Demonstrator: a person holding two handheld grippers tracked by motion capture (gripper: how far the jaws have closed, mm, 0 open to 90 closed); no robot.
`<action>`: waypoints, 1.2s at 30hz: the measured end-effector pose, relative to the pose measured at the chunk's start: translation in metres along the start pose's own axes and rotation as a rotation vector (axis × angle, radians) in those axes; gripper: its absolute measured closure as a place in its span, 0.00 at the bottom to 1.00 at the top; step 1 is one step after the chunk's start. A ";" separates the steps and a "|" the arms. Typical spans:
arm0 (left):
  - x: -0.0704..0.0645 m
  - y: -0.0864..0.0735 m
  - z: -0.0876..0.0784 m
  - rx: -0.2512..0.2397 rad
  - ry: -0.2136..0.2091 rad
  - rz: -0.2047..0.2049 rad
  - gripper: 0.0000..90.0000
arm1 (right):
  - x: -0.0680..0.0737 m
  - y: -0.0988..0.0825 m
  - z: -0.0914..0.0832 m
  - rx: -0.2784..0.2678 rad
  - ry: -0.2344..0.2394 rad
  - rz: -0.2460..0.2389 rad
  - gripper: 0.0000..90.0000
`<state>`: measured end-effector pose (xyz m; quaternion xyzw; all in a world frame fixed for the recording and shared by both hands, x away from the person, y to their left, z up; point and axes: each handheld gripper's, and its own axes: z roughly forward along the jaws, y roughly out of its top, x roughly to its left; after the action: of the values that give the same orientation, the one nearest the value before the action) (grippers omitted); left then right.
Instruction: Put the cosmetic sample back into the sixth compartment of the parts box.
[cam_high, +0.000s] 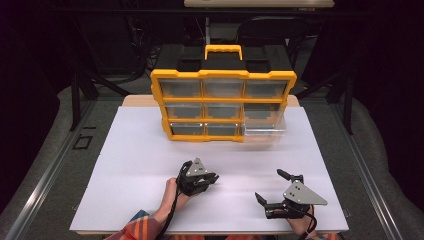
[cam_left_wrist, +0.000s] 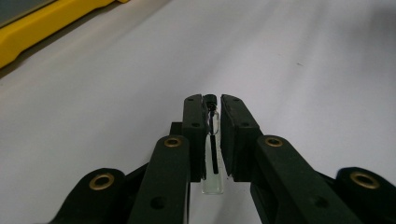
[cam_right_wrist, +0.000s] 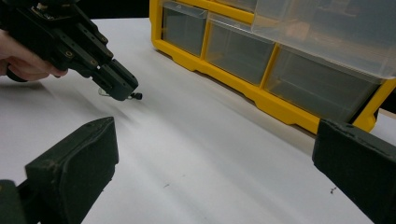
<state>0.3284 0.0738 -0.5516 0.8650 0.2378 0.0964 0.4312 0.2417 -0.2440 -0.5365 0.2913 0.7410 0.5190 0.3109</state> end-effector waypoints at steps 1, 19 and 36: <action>0.001 0.001 -0.001 -0.006 0.002 0.000 0.90 | 0.000 0.000 0.000 -0.002 0.001 0.002 0.00; 0.016 0.013 -0.002 -0.062 0.031 -0.030 0.90 | 0.000 0.000 0.000 0.002 -0.003 0.000 0.00; 0.026 0.028 0.000 -0.115 0.054 -0.033 0.90 | 0.000 0.000 -0.001 0.001 -0.004 -0.001 0.00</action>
<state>0.3602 0.0725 -0.5308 0.8317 0.2578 0.1260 0.4753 0.2415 -0.2447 -0.5366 0.2920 0.7408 0.5179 0.3127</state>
